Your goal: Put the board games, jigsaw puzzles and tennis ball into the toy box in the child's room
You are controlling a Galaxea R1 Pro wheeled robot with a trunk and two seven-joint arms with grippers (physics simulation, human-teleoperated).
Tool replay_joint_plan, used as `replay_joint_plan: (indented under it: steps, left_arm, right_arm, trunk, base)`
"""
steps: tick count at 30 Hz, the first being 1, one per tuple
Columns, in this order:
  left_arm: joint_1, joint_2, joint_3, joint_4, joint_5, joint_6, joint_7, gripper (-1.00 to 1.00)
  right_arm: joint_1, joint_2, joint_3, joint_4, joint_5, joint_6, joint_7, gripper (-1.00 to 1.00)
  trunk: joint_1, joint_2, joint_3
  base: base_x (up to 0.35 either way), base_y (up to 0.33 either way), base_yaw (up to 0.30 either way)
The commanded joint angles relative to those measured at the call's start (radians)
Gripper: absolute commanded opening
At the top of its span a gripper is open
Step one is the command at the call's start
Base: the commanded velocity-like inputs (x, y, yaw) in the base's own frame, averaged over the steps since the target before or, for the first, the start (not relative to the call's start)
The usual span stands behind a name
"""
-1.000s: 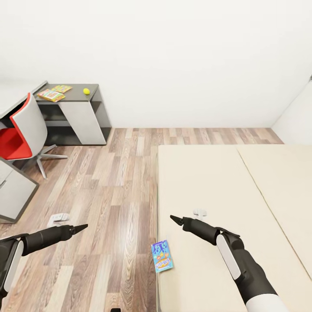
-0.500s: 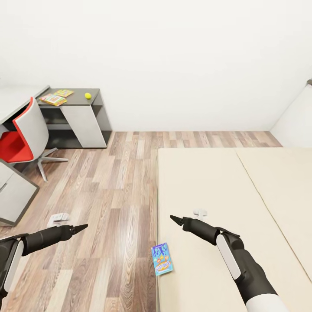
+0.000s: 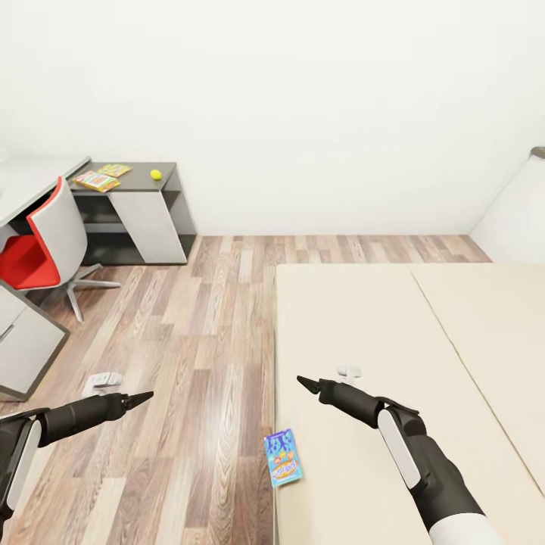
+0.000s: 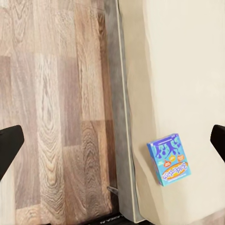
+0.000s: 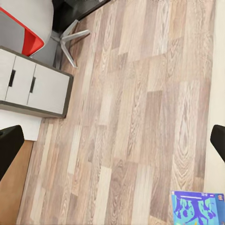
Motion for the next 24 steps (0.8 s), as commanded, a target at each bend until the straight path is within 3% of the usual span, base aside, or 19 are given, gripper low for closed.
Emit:
replay_joint_plan:
  steps: [1,24]
  left_arm:
    - [-0.001,-0.001,0.001,-0.001,0.001,0.008,-0.003,1.00]
    - [-0.001,-0.001,0.001,-0.001,0.000,0.008,-0.003,1.00]
  right_arm:
    - [-0.001,-0.001,0.001,-0.001,-0.008,0.007,-0.002,1.00]
    - [-0.001,-0.001,0.003,-0.001,-0.008,0.005,-0.001,1.00]
  trunk:
    - [0.001,-0.002,0.000]
    - [0.001,-0.002,0.038]
  base:
    - [0.000,0.000,0.000]
    - [0.000,0.000,0.000]
